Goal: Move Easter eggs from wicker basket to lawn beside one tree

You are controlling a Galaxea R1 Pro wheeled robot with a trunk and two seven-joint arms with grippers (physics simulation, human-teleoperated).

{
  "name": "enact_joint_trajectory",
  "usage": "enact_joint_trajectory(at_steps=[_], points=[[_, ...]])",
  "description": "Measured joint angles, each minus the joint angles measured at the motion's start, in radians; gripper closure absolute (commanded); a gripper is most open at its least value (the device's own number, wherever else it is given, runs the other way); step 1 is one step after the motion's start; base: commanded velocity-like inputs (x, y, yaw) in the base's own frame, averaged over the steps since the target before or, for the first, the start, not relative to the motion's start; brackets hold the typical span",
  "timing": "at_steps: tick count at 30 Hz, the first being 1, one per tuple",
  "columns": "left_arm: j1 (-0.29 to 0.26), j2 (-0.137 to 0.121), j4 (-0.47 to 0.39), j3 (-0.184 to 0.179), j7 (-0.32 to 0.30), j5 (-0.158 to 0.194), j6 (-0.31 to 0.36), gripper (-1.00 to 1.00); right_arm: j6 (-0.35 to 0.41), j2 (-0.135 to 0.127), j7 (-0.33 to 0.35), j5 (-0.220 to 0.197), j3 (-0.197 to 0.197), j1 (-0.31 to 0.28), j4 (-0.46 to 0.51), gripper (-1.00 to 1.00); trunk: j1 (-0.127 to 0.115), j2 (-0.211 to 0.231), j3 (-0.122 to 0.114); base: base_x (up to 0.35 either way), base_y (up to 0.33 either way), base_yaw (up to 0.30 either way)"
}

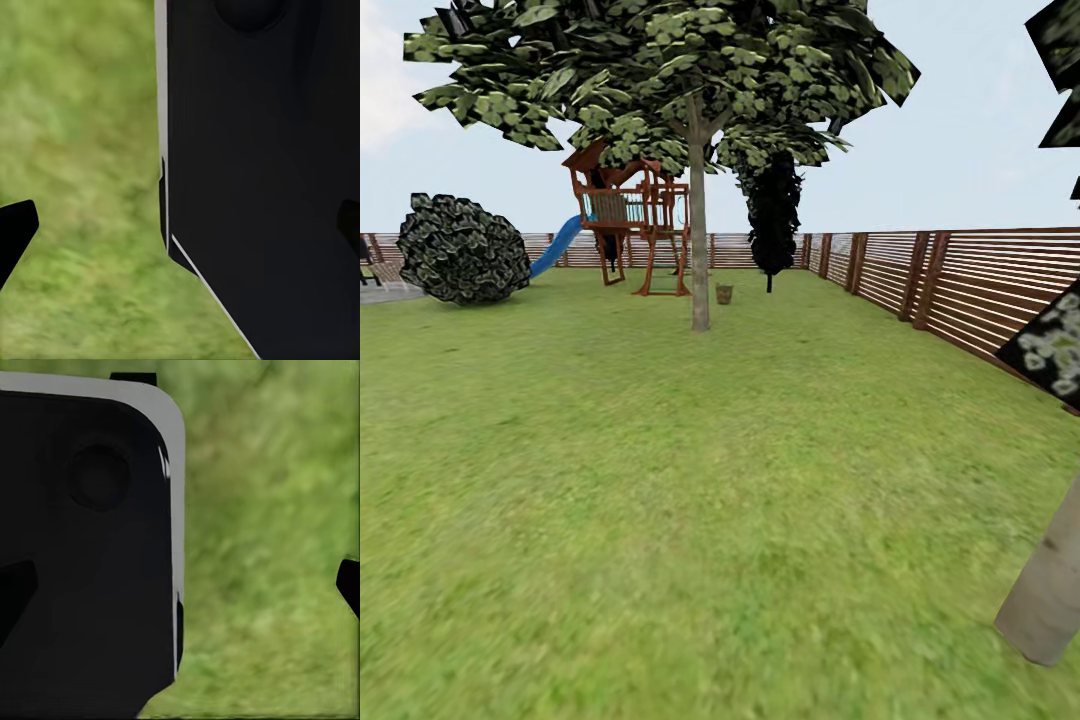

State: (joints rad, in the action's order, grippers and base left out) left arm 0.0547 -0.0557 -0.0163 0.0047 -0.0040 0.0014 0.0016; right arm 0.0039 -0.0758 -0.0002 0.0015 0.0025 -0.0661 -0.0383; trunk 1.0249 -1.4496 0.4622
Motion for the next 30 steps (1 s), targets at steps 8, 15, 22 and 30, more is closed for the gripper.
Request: enact_joint_trajectory(at_steps=[8, 15, 22, 30], points=[[0.000, -0.002, 0.000, 0.000, -0.001, 0.000, 0.001, -1.00, -0.005, 0.005, 0.002, 0.001, 0.000, 0.000, -0.019, -1.00, 0.000, 0.000, 0.000, 0.168, 0.000, 0.000], [0.000, -0.002, 0.000, 0.000, -0.002, 0.000, 0.000, -1.00, -0.005, 0.005, 0.002, 0.001, 0.000, 0.000, -0.019, -1.00, -0.001, 0.000, 0.000, 0.332, 0.000, 0.000], [0.000, -0.002, 0.000, 0.000, -0.001, 0.000, 0.000, -1.00, -0.005, 0.005, 0.001, 0.001, 0.000, 0.000, -0.019, -1.00, -0.001, 0.000, 0.000, 0.336, 0.000, 0.000], [0.000, -0.003, 0.000, 0.000, 0.000, 0.000, 0.000, -1.00, -0.006, 0.005, 0.001, 0.001, 0.000, 0.000, -0.019, -1.00, -0.001, 0.000, 0.000, 0.336, 0.000, 0.000]])
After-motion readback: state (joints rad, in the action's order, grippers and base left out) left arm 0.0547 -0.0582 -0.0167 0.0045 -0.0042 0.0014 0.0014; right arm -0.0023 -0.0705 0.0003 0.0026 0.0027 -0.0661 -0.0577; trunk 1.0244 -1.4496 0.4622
